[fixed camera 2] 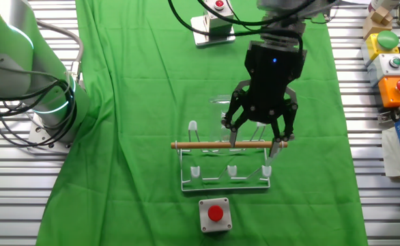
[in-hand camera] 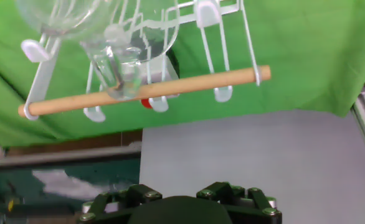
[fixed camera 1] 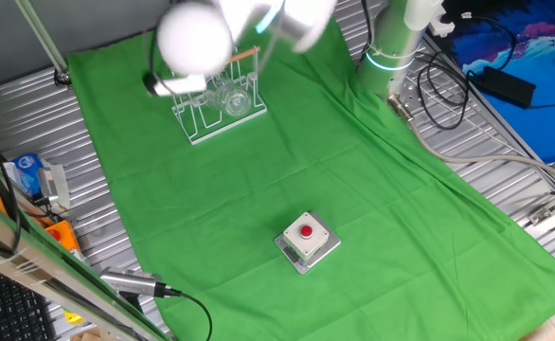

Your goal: Put the cup on the cup rack

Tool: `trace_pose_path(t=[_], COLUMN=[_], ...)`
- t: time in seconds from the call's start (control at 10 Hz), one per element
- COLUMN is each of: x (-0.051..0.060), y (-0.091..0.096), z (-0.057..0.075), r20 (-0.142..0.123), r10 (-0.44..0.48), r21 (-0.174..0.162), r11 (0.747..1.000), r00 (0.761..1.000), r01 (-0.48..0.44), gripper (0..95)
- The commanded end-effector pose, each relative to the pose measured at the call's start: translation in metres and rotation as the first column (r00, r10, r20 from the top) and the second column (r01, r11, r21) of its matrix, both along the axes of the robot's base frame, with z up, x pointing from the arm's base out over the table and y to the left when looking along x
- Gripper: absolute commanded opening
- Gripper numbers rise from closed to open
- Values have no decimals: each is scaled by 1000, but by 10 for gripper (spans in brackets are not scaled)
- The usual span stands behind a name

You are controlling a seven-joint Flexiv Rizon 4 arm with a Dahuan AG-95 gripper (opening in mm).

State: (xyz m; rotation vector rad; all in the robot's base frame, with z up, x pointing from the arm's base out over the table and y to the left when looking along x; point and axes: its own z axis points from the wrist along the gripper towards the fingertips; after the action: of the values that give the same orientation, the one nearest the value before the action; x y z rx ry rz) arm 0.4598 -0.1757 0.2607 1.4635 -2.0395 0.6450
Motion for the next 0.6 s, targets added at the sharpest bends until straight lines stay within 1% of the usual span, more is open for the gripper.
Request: trace_pose_path(t=[0.1, 0.2, 0.3, 0.4, 0.5, 0.6], x=[7, 15, 25, 28, 46, 55], y=[4, 7, 10, 10, 16, 18], z=[-1, -2, 1, 2, 14, 21], r20=[86, 113, 121, 122, 119, 116], r10=[-121, -158, -173, -179, -223, -248], r21=[271, 388, 431, 438, 499, 526], r11=[958, 916, 896, 892, 856, 837], r00=[989, 981, 977, 976, 968, 962], r01=[94, 103, 106, 109, 136, 153], gripper=[570, 570, 570, 570, 570, 570])
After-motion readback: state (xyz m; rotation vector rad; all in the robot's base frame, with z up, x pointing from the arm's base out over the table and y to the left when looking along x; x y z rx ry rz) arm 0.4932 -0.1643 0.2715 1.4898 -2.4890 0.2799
